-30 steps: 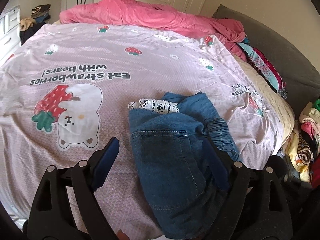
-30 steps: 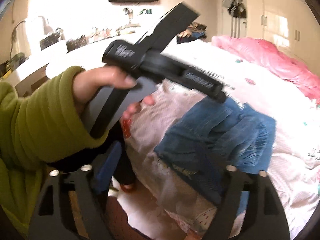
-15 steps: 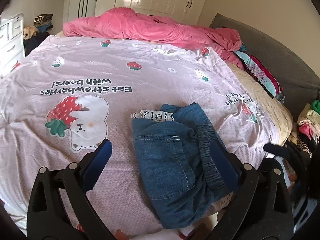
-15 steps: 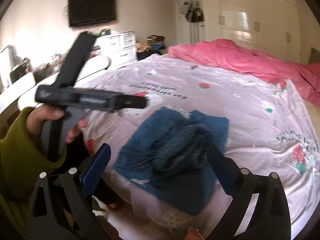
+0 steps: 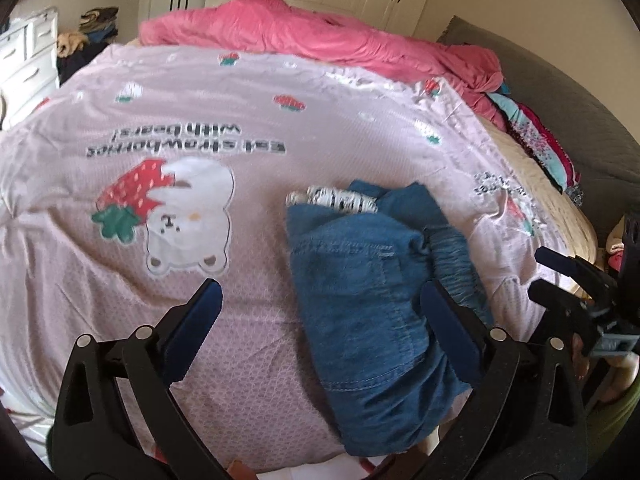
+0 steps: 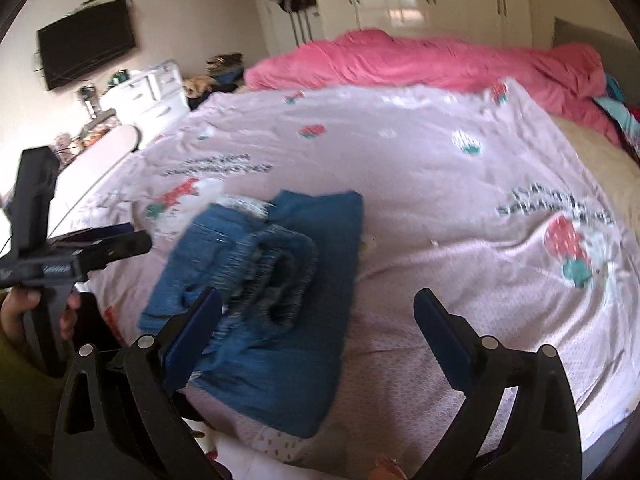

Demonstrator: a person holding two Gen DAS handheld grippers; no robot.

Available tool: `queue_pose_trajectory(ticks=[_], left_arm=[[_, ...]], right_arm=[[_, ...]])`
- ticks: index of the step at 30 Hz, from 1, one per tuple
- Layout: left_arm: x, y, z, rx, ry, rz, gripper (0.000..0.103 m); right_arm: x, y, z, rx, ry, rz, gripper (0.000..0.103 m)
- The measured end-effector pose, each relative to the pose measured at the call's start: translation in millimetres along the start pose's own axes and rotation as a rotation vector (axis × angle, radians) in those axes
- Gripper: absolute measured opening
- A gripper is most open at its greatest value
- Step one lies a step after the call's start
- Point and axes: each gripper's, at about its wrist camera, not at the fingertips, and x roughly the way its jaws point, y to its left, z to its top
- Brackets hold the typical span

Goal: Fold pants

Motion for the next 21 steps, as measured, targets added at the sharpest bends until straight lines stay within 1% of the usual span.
queue_pose_trajectory(ticks=[2, 5, 6, 7, 8, 9, 10, 11, 12, 14, 17, 19, 21], left_arm=[[7.1, 2.0, -5.1, -0.018, 0.013, 0.000, 0.093], [16.9, 3.1, -12.5, -0.043, 0.033, -0.021, 0.093], [22.0, 2.8, -15.3, -0.052, 0.046, -0.039, 0.093], [25.6, 2.8, -16.7, -0.059, 0.055, -0.053, 0.091], [29.9, 3.2, -18.6, -0.070, 0.067, -0.068, 0.082], [34.3, 2.8, -20.8, -0.080, 0.080, -0.079, 0.071], [38.4, 1.8, -23.0, -0.084, 0.091, -0.093, 0.067], [42.2, 0.3, -24.2, -0.083, 0.103, -0.101, 0.058], [45.2, -1.7, -25.2, -0.077, 0.111, -0.105, 0.052], [47.0, -6.3, -25.0, -0.072, 0.111, -0.118, 0.051], [51.6, -9.5, -24.9, -0.066, 0.113, -0.115, 0.051], [56.0, -7.1, -24.7, -0.083, 0.116, -0.125, 0.051], [59.0, -6.6, -24.1, -0.090, 0.112, -0.128, 0.053]], right_arm=[[9.8, -4.4, -2.0, 0.019, 0.029, 0.006, 0.096], [21.5, -5.7, -2.7, 0.031, 0.060, 0.022, 0.096], [26.3, -6.5, -3.3, 0.036, 0.076, 0.032, 0.094], [31.7, -7.9, -4.1, 0.046, 0.094, 0.035, 0.089], [36.1, -8.9, -4.0, 0.049, 0.114, 0.037, 0.075], [41.3, -10.4, -3.9, 0.055, 0.133, 0.048, 0.070], [46.9, -12.8, -4.6, 0.074, 0.148, 0.080, 0.067], [49.8, -13.1, -4.2, 0.089, 0.158, 0.102, 0.060], [53.5, -13.8, -4.1, 0.099, 0.169, 0.123, 0.055], [62.1, -14.0, -3.5, 0.104, 0.191, 0.144, 0.051], [73.6, -13.8, -3.3, 0.109, 0.214, 0.170, 0.051], [78.5, -16.8, -2.5, 0.131, 0.216, 0.198, 0.052], [80.1, -16.2, -2.0, 0.121, 0.202, 0.220, 0.051]])
